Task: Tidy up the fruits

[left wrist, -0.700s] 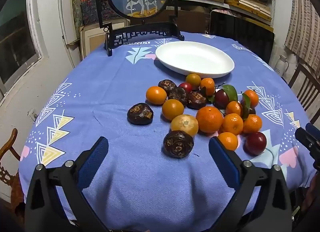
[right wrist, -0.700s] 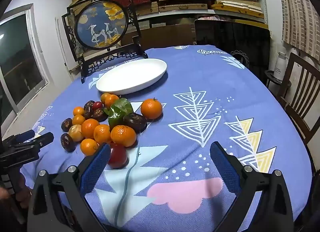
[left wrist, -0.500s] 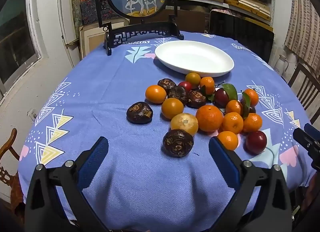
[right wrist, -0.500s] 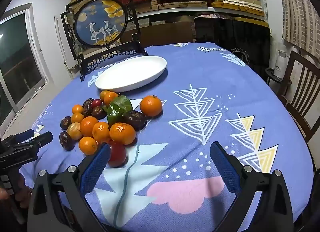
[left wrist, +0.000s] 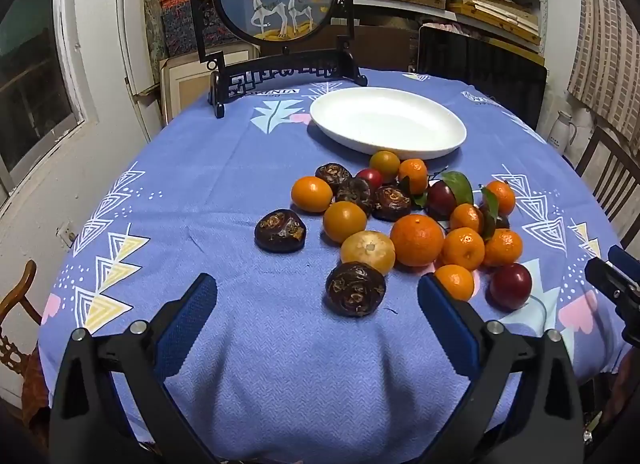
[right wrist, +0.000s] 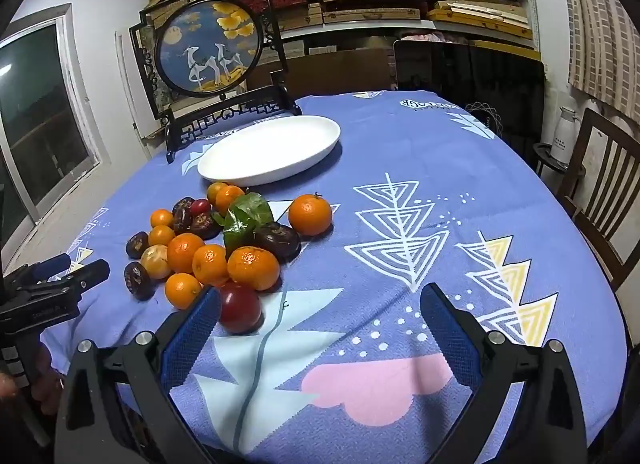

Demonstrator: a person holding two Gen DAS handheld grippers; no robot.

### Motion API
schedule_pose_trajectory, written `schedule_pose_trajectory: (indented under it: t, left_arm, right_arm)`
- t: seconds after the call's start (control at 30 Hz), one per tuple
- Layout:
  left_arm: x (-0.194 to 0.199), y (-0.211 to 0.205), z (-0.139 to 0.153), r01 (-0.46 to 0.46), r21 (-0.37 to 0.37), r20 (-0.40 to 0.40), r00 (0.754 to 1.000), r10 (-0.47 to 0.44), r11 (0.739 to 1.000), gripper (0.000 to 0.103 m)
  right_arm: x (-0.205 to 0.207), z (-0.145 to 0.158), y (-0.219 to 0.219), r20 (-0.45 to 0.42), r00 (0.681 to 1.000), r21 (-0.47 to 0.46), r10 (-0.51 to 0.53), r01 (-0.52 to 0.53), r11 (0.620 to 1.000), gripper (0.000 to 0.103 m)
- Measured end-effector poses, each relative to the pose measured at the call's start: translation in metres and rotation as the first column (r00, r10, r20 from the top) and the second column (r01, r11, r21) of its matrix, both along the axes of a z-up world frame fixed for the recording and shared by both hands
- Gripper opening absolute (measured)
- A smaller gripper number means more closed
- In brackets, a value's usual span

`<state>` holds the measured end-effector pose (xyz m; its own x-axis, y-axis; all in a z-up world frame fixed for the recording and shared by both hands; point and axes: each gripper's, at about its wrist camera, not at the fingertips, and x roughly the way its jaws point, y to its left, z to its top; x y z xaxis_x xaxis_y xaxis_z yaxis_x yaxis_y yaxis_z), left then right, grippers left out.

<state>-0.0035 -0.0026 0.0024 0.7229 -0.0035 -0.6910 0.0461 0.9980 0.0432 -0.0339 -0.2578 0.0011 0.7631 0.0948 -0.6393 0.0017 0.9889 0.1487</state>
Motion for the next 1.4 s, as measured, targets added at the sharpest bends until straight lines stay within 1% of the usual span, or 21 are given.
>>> schedule_pose_trajectory:
  t: [0.4, 0.7, 1.4]
  left_arm:
    - [0.001, 0.0, -0.005, 0.003, 0.001, -0.009, 1.0, -0.003, 1.0, 0.098]
    - [0.001, 0.002, -0.009, -0.001, 0.006, -0.016, 1.0, 0.001, 1.0, 0.098]
    - [0.004, -0.004, -0.013, 0.018, 0.021, -0.035, 0.999, -0.018, 1.0, 0.098]
  right_arm:
    - [0.0, -0.002, 0.004, 0.003, 1.0, 0.003, 0.006, -0.006, 1.0, 0.1]
    - [-0.003, -0.004, 0.014, 0.002, 0.998, -0.008, 0.063, -0.063, 0.998, 0.1]
    - [-0.001, -0.003, 0.017, -0.003, 0.997, -0.012, 0.077, -0.077, 0.997, 0.1]
